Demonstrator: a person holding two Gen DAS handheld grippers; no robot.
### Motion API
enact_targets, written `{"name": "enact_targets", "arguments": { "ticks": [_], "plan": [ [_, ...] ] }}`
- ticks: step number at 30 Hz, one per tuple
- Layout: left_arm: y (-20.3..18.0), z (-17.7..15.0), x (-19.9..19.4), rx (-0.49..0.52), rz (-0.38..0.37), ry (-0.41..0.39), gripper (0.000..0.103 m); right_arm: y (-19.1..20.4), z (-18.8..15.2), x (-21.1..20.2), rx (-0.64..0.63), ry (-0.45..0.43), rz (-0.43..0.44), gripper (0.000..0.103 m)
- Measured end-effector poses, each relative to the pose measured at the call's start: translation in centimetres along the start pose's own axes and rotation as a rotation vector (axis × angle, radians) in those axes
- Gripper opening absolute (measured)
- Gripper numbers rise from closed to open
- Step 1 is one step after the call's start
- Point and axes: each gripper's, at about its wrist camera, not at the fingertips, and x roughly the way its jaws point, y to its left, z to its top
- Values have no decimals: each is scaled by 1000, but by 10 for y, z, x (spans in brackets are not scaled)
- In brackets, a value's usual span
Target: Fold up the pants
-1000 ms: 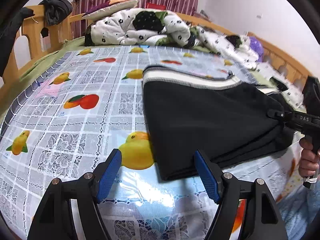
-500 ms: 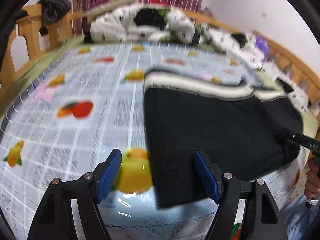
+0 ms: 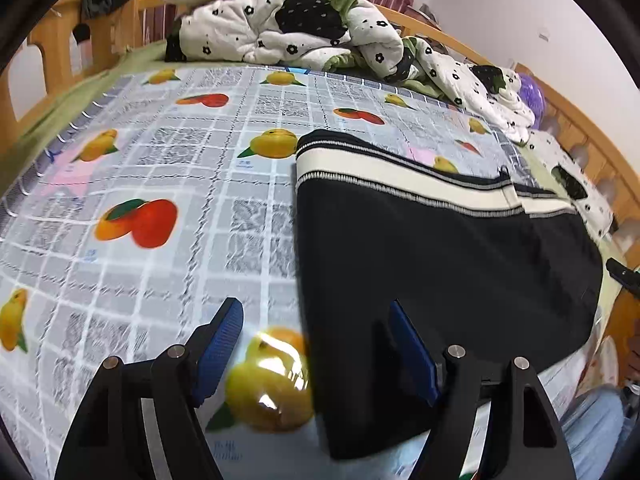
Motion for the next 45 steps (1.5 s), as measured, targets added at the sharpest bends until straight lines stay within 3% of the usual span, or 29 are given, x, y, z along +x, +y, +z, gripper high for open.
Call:
{"name": "enact_targets", "arguments": {
  "ticks": [1,5,9,15,16,17,18,19,21,26,30,32,35,39,42,45],
  "plan": [
    [1,5,4,-11,-13,-1,74,-25,6,2,47,-19,-48,74],
    [5,19,22,-42,-92,24,74,-106,13,32,217,-26,-151,74],
    [13,31,51,-110,-183,101,73,-166,12,63,394,-16,-84,73],
    [26,52,77,-176,-294,105,71,-186,33,113,459,15,-16,71],
    [26,56,82,-195,-308,112,62,-185,38,115,451,5,-28,61],
    [26,59,85,-204,-316,122,52,-183,45,115,444,-6,-57,56],
    [25,62,91,-217,-317,142,38,-181,51,114,430,-44,-72,49],
    [23,65,93,-221,-296,146,24,-173,56,106,395,-101,-78,45],
    [19,69,90,-202,-291,123,12,-151,68,91,302,-173,-125,40],
    [7,90,64,-154,-277,56,10,-75,104,37,106,-340,-163,34],
    [28,109,38,-152,-284,35,10,-14,128,-9,31,-420,-101,32],
    [51,116,23,-150,-252,26,10,16,137,-23,11,-438,-52,32],
    [92,126,6,-146,-146,26,10,52,146,-28,21,-421,46,32],
    [148,130,-5,-90,66,26,10,88,138,3,45,-336,163,32],
    [174,124,7,-70,148,43,11,105,120,52,20,-226,129,32],
    [192,117,20,-124,111,48,13,97,102,102,16,-93,13,32]
  ]
}}
